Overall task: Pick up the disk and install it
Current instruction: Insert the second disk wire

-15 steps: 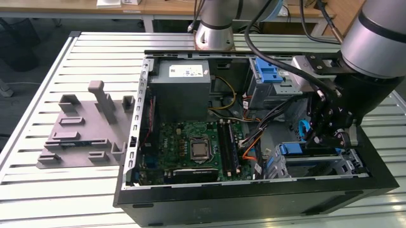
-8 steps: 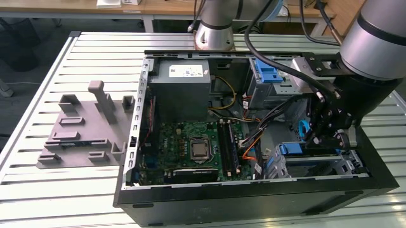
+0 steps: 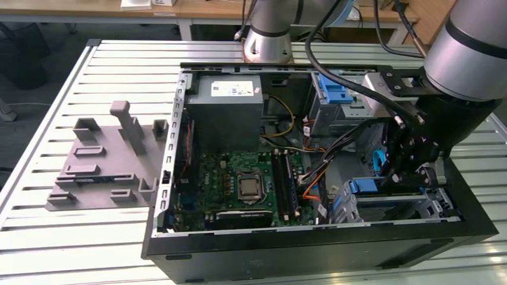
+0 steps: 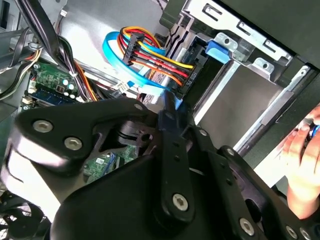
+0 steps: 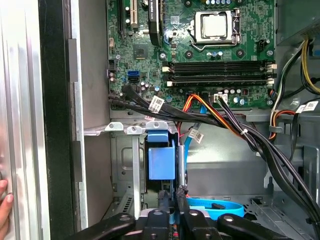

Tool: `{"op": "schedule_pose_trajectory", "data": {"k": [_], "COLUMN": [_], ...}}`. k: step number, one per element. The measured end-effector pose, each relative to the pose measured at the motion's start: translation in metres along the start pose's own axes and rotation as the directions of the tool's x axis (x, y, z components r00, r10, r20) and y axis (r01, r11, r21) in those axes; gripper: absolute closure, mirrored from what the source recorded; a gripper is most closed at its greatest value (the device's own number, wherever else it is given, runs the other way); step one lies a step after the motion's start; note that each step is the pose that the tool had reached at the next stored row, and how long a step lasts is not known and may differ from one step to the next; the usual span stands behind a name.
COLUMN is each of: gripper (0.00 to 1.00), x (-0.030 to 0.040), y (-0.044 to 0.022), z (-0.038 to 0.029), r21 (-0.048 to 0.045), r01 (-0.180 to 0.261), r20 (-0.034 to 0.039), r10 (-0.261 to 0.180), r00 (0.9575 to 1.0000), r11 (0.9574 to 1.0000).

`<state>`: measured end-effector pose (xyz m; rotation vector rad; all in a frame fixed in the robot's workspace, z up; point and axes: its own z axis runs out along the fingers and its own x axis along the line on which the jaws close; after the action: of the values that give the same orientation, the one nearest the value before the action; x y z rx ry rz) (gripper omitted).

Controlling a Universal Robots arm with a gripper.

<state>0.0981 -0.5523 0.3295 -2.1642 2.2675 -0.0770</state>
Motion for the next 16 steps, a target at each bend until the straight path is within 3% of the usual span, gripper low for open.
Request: {"op": "schedule_pose_trajectory", "data": {"k": [1,16], "gripper": [0.77,0.77], "x": [0.0000,0.0002], "y": [0.0000,-0.0003], "z": [0.0000,-0.0071], "r21": [0.0000,-0.0001], "r01": [0.000,0.000], "r20": [-0.0001,0.0002], "r10": [0.000,0.000], "r00": [1.0000,1.0000], "r11": [1.0000,1.0000]}}
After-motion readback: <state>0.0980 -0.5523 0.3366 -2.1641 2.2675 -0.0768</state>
